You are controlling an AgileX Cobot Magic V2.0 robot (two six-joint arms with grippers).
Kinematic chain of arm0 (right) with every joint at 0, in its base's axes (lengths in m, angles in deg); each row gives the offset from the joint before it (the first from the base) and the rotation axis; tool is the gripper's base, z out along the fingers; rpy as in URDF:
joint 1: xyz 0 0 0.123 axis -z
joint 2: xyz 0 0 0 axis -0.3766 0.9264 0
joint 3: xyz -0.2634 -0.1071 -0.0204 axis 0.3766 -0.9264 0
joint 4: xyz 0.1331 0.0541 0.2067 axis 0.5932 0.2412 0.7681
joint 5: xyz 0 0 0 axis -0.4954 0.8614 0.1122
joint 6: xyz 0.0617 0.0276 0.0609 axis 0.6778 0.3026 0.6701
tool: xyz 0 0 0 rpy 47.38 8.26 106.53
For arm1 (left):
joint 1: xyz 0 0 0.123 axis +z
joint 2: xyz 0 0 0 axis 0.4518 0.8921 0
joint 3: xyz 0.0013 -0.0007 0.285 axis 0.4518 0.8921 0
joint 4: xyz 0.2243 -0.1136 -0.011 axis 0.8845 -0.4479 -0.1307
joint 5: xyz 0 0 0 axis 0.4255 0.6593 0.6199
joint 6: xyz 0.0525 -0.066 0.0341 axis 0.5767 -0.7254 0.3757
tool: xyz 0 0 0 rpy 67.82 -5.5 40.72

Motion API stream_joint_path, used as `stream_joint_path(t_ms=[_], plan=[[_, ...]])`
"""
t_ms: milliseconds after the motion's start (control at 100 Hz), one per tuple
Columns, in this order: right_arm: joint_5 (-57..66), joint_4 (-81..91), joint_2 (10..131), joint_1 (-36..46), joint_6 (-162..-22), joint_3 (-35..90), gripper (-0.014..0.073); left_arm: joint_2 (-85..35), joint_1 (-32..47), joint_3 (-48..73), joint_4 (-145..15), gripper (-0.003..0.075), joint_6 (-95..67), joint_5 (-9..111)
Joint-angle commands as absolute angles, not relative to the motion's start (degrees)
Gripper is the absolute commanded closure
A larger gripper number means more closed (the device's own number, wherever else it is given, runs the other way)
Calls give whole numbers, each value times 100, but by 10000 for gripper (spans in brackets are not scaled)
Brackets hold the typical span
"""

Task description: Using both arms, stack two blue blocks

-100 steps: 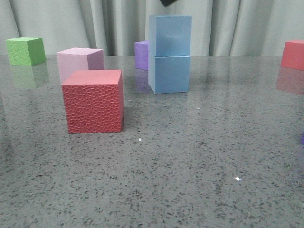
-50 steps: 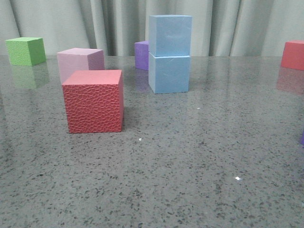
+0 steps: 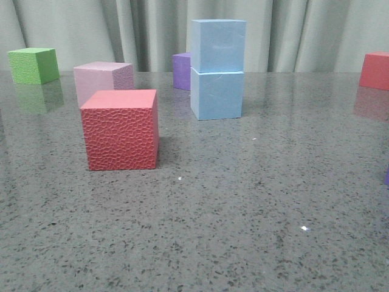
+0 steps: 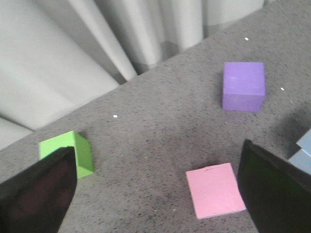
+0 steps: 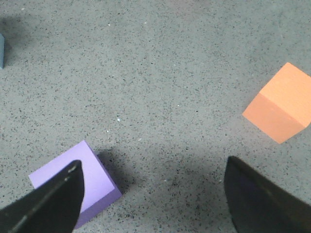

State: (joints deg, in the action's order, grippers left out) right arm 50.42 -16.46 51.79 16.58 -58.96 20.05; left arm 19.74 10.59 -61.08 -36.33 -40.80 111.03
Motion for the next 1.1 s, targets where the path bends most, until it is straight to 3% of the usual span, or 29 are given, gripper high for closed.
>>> stream_joint_path(t_ms=[0, 340, 760, 1090], plan=[[4731, -1713, 5178, 1680, -5953, 2148, 4, 1549, 1177, -6236, -3735, 80, -4180, 11068], [4737, -1713, 5178, 1680, -5953, 2148, 4, 772, 1297, -5301, -3685, 81, -4180, 10844], [4754, -1713, 5178, 1680, -5953, 2148, 4, -1240, 1297, -1717, -3671, 81, -4520, 9139], [4759, -1713, 5178, 1680, -5953, 2148, 4, -2867, 1297, 403, -3509, 81, -4945, 8665]])
